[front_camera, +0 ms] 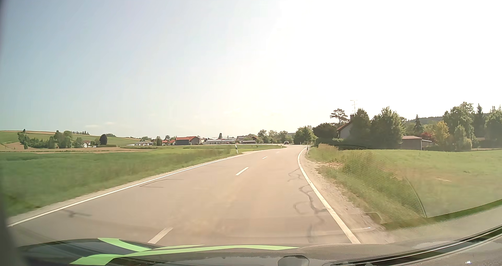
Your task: Follow the waypoints while adhering to traffic rules and regulations
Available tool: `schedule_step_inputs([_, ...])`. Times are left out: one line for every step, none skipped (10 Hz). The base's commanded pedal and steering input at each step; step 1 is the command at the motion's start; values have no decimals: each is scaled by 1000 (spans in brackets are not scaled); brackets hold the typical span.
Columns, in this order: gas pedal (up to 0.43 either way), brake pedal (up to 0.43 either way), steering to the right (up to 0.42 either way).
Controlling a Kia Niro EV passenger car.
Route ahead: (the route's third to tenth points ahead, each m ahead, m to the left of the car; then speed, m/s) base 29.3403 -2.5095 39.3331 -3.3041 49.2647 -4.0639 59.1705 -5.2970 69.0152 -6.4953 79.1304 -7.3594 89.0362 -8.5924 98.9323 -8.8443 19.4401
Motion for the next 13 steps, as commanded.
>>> schedule_step_inputs([0, 0, 13])
schedule_step_inputs([0, 0, 14])
schedule_step_inputs([0, 0, 14])
schedule_step_inputs([0, 0, 14])
schedule_step_inputs([0, 0, 14])
schedule_step_inputs([0, 0, 15])
schedule_step_inputs([0, 0, 15])
schedule_step_inputs([0, 0, 15])
schedule_step_inputs([0, 0, 15])
schedule_step_inputs([0, 0, 15])
schedule_step_inputs([0, 0, 15])
schedule_step_inputs([0, 0, 15])
schedule_step_inputs([8, 0, 16])
